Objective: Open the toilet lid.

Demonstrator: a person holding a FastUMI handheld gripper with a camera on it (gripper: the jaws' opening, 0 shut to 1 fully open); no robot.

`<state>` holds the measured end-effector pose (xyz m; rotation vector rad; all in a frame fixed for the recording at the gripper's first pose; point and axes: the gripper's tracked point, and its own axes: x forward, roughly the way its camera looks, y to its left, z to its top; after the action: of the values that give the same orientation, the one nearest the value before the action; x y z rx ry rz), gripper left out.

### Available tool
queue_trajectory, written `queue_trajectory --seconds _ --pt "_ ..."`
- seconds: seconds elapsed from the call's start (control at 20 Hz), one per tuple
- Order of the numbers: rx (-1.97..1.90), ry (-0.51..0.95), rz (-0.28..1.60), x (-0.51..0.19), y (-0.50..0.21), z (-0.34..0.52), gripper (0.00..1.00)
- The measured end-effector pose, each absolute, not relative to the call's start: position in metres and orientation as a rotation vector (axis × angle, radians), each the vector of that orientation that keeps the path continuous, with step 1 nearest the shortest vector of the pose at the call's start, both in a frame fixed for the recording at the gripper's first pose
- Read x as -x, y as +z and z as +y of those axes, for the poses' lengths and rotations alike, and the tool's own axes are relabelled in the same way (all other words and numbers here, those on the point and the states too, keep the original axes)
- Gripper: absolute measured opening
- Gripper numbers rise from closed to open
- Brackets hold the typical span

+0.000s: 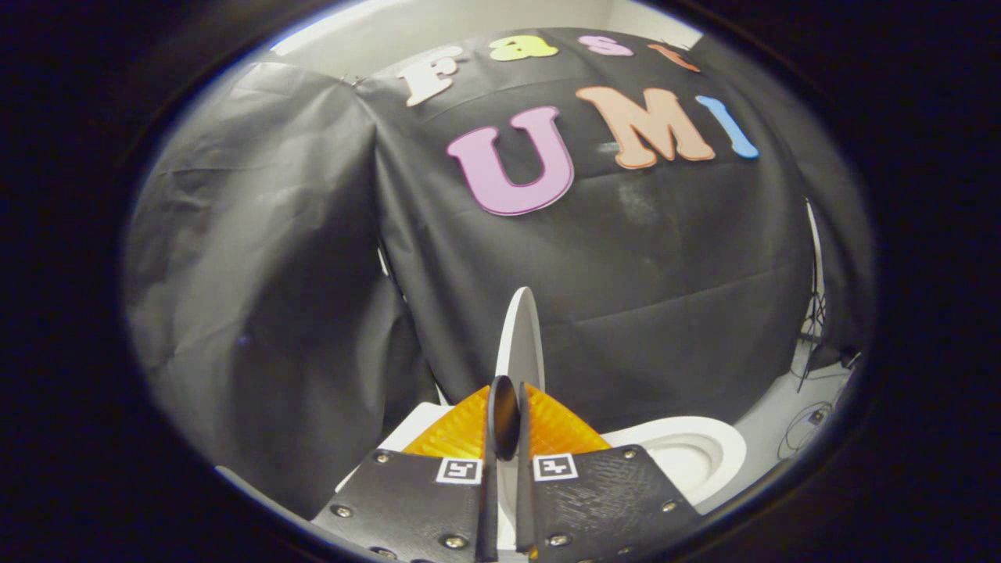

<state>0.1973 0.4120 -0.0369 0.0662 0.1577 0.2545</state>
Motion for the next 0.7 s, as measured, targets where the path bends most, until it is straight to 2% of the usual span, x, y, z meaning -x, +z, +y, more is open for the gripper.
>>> queue_trajectory --seconds 0.7 --pt "0.019 0.409 0.173 -0.182 -0.054 0.511 0.10"
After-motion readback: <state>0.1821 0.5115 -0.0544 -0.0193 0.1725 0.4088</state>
